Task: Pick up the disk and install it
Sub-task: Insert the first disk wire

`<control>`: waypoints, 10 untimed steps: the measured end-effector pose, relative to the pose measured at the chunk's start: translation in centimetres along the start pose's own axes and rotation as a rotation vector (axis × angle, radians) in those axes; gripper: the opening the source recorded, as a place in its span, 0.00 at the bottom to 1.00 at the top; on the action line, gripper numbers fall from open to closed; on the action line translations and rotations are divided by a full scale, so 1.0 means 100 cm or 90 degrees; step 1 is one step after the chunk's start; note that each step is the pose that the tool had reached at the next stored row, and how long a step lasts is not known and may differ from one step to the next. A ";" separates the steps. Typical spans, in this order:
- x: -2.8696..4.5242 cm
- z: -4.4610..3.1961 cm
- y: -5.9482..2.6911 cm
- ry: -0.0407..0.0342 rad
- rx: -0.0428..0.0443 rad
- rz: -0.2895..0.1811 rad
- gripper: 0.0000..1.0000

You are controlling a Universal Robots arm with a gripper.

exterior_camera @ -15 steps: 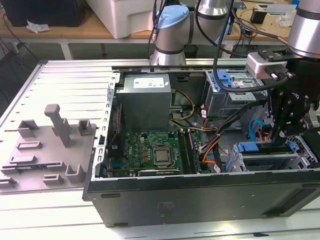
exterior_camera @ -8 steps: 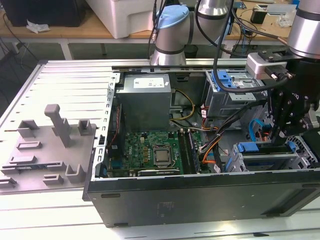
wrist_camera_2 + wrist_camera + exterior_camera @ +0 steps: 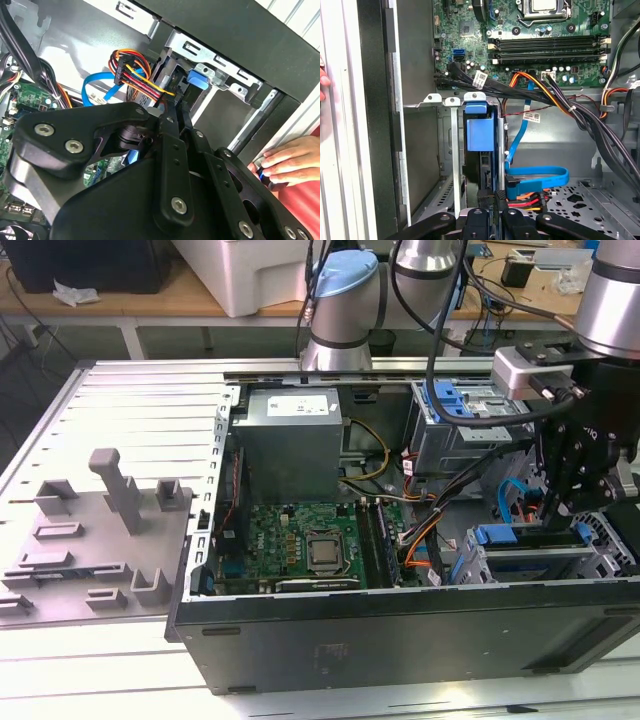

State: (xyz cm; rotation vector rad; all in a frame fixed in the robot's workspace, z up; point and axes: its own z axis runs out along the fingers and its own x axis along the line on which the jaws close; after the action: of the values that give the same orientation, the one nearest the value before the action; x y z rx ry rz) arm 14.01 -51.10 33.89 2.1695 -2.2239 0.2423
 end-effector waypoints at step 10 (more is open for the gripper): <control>0.0004 0.0047 0.0004 -0.0009 0.0000 0.000 0.17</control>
State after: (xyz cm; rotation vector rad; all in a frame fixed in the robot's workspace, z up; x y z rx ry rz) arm 14.01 -51.20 33.43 2.1702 -2.2249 0.2407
